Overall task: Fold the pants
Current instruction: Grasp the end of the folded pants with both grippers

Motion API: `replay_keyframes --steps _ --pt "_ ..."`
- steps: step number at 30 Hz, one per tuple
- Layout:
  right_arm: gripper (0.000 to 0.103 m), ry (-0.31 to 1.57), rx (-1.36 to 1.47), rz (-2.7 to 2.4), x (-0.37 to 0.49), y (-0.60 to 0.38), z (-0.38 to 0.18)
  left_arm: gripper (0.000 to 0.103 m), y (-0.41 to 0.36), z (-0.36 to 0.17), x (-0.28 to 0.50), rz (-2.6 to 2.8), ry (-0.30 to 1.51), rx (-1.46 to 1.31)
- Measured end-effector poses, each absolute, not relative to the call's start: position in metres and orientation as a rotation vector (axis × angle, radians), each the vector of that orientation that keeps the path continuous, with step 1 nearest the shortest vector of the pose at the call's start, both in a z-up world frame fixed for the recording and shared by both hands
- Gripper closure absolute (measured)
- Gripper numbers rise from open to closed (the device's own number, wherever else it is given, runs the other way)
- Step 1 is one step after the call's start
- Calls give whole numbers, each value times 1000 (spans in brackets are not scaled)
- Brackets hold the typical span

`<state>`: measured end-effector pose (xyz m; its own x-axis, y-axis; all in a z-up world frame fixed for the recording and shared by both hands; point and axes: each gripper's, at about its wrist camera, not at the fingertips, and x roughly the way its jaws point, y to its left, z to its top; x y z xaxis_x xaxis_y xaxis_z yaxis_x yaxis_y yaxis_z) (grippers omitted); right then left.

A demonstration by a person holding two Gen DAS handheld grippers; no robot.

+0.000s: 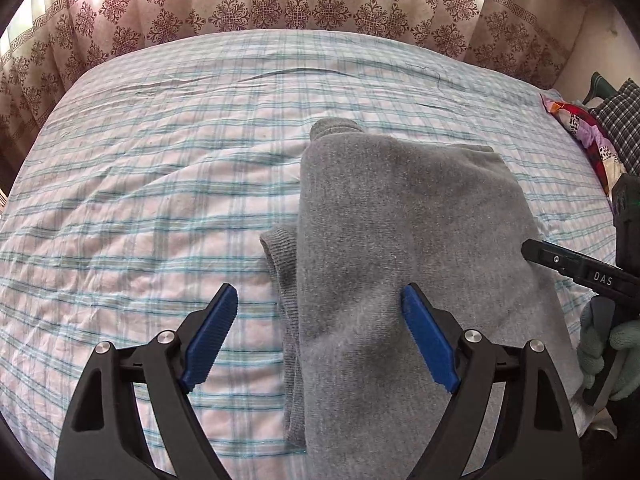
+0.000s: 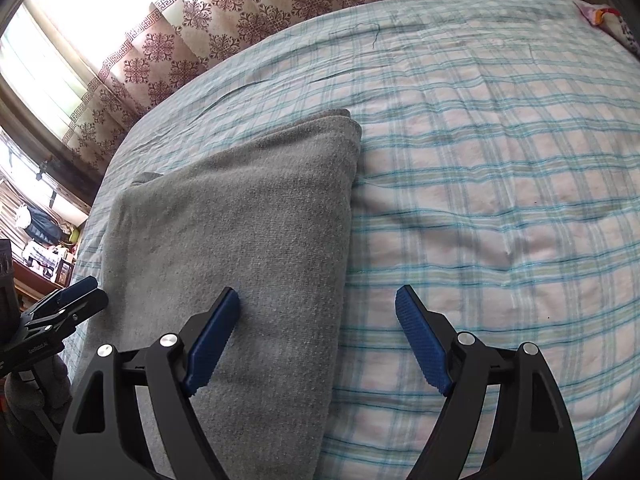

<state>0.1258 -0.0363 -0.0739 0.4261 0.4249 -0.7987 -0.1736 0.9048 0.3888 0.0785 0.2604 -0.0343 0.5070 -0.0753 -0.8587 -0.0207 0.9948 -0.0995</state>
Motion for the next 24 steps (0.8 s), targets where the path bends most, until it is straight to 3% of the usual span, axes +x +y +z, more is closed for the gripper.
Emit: replay_keyframes --steps 24 --pt "15 1125 337 488 147 -23 -90 13 295 -90 105 -259 1144 -444"
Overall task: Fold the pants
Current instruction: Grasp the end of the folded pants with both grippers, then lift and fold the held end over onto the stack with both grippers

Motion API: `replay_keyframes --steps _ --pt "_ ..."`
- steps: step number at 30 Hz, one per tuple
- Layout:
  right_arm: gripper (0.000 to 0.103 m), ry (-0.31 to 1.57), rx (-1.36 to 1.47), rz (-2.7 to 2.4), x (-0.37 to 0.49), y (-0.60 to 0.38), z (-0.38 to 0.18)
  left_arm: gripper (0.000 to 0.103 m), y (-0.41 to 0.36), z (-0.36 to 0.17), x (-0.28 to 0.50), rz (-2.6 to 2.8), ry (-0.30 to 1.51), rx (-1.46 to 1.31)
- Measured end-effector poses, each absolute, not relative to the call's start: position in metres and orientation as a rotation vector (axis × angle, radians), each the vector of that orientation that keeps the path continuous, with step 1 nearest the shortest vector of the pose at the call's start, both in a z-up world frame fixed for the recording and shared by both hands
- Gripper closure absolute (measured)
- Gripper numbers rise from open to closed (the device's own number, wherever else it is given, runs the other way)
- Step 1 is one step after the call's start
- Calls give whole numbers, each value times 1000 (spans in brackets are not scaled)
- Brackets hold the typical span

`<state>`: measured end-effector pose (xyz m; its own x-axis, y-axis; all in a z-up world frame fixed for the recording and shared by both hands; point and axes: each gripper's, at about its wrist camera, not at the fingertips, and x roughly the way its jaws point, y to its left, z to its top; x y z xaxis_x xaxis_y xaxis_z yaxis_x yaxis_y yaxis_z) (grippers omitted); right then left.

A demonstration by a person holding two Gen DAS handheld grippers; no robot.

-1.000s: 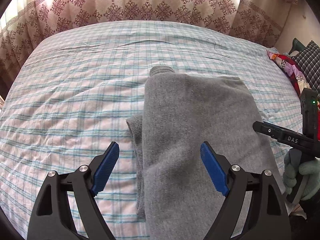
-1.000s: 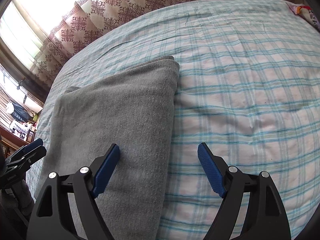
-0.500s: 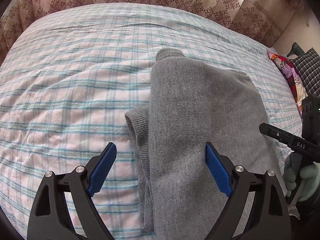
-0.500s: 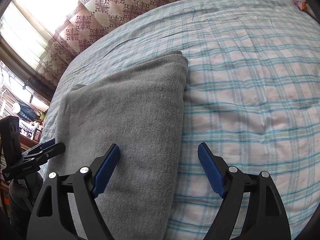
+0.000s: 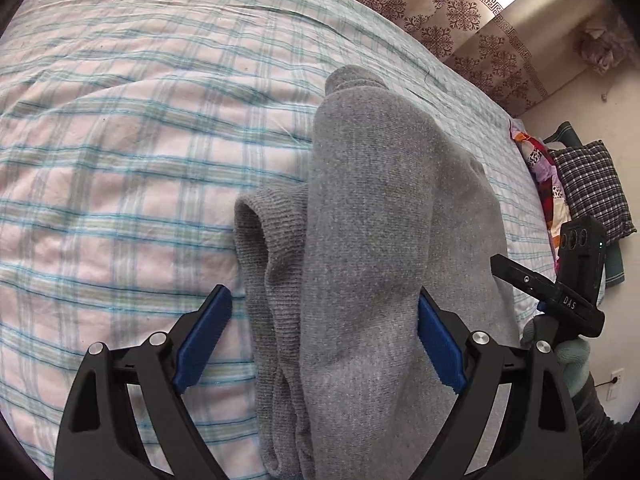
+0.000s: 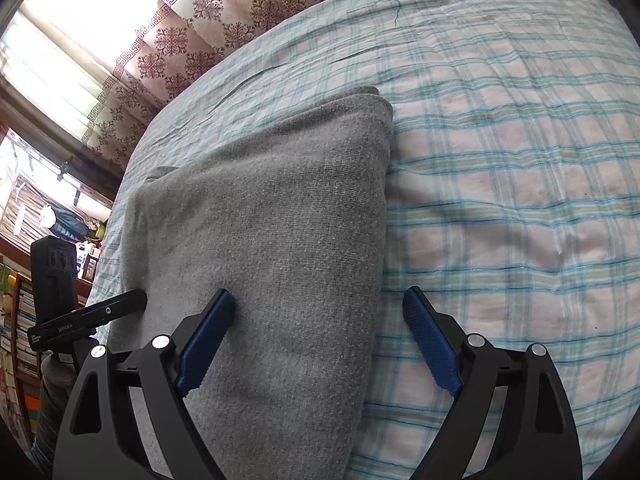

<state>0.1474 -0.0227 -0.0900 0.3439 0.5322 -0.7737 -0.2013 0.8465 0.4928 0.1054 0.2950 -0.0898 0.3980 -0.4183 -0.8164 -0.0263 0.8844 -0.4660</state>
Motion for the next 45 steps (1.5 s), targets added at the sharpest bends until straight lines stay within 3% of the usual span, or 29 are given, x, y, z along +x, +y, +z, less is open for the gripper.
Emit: replay_keyframes --steps 9,13,16,19,31,45 --pt "16 1123 292 561 154 -11 -92 37 284 -88 105 -350 1134 -478" --pt "41 1118 292 614 151 -4 -92 44 283 -88 102 -366 1120 -505" --pt "67 1104 304 644 150 -2 -87 47 284 -84 98 -373 1104 -500" --pt "83 1086 302 657 150 0 -79 48 283 -80 94 -377 1082 -495" --pt "87 978 306 689 137 -11 -30 59 274 -43 84 -398 1009 -471" --pt "87 822 368 566 145 -130 31 61 159 -7 137 -541 989 -389"
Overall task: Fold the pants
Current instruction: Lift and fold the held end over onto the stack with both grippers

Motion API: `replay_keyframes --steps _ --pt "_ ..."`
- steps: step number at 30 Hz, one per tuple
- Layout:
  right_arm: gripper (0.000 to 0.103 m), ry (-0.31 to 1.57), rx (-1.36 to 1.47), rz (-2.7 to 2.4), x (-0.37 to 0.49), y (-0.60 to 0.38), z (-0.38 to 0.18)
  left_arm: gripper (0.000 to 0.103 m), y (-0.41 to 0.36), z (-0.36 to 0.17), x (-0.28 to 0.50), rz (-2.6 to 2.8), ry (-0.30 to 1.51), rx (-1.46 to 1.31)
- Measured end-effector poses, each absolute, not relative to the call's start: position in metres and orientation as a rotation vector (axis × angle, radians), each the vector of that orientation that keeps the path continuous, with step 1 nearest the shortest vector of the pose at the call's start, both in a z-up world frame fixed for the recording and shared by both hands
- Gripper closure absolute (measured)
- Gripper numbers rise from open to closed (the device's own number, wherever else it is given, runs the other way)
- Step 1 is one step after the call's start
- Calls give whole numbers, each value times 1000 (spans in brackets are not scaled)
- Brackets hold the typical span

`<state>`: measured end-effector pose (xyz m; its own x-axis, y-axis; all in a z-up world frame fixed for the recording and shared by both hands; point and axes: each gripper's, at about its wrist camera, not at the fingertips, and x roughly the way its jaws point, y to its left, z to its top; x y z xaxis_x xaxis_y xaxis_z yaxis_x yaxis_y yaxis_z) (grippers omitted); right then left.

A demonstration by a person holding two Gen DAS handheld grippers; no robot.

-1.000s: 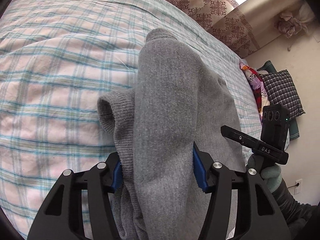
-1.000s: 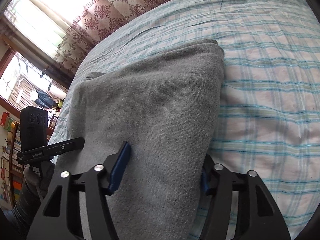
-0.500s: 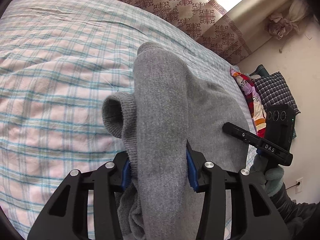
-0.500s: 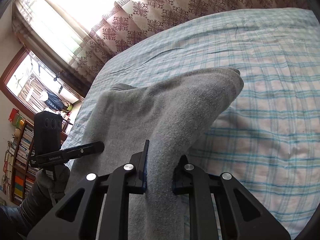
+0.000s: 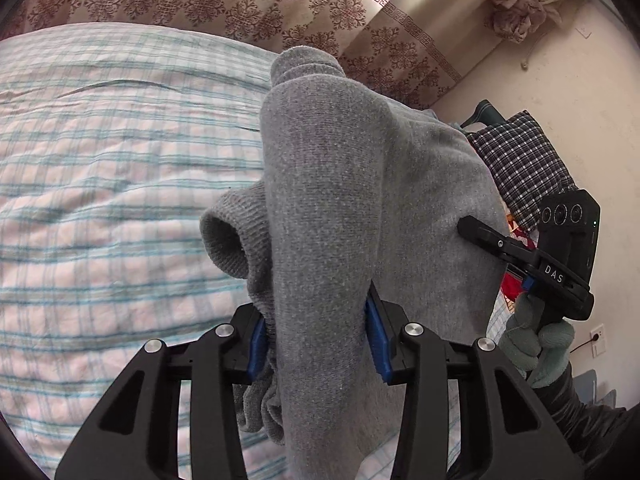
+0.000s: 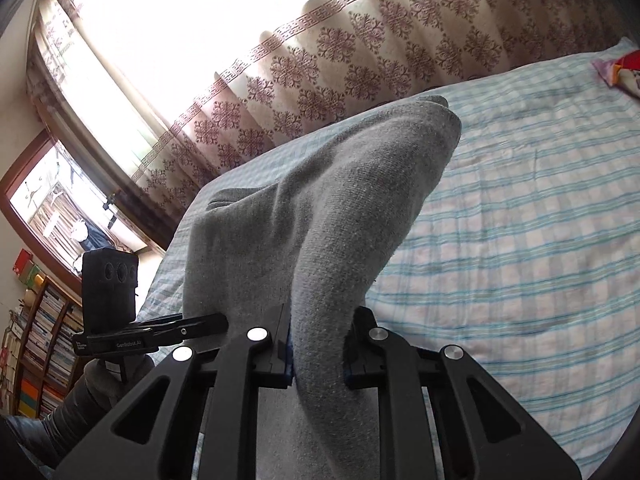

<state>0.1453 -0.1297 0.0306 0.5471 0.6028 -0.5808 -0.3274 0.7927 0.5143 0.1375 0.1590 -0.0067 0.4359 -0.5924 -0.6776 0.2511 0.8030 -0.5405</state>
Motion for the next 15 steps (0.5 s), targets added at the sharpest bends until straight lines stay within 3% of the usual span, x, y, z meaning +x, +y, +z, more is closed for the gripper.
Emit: replay_keyframes --steps 15 --pt "87 792 428 347 194 -271 22 61 -3 -23 246 -621 1063 -325"
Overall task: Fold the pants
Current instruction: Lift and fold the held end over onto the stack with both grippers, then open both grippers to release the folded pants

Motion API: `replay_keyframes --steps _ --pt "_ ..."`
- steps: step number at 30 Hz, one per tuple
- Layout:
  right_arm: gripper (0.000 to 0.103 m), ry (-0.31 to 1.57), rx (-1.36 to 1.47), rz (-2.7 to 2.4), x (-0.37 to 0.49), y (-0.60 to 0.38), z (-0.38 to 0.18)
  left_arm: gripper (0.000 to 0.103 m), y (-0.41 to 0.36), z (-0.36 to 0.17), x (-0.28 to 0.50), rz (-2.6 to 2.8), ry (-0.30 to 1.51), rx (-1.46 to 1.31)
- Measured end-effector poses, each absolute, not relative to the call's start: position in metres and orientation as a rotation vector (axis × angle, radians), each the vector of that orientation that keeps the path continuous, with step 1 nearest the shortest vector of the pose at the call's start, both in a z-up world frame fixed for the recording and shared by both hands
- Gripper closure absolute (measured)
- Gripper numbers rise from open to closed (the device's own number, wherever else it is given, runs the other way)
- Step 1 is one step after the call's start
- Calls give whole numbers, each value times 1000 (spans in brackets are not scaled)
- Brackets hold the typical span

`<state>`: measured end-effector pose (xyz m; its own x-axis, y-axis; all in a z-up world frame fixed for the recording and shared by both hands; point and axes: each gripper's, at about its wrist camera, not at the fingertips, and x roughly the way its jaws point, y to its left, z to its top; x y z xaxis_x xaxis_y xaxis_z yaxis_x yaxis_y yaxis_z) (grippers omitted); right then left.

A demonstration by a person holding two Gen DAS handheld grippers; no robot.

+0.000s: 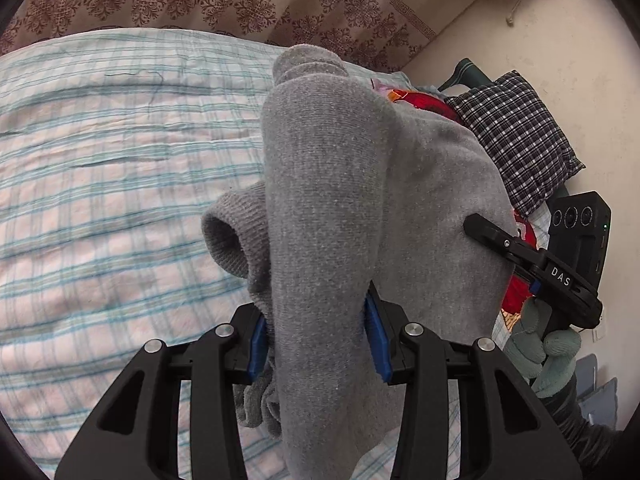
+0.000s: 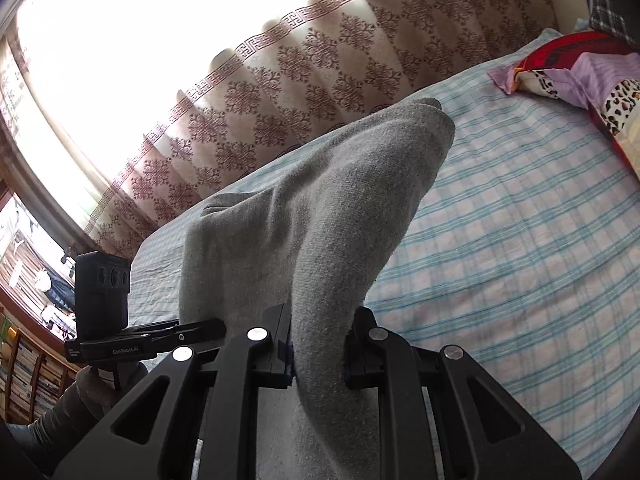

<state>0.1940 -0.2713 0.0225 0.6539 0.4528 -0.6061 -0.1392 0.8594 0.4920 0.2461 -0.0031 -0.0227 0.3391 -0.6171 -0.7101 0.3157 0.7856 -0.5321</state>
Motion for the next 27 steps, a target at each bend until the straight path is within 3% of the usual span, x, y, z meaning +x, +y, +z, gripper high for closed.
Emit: replay_keyframes --steps 11,14,16,19,27 --pt "87 875 454 277 243 -319 -27 61 -47 -59 303 -600 1113 -292" --pt "79 880 473 267 244 -327 -38 58 -46 -67 306 -589 1120 -276" --pt "64 878 434 221 242 -328 -39 54 -48 -71 307 -583 1121 -264" --pt "52 879 337 111 235 -331 -38 45 -50 -72 307 -556 1114 -228" --pt "46 789 75 -95 186 -312 -10 38 -54 -53 285 -470 1069 -66"
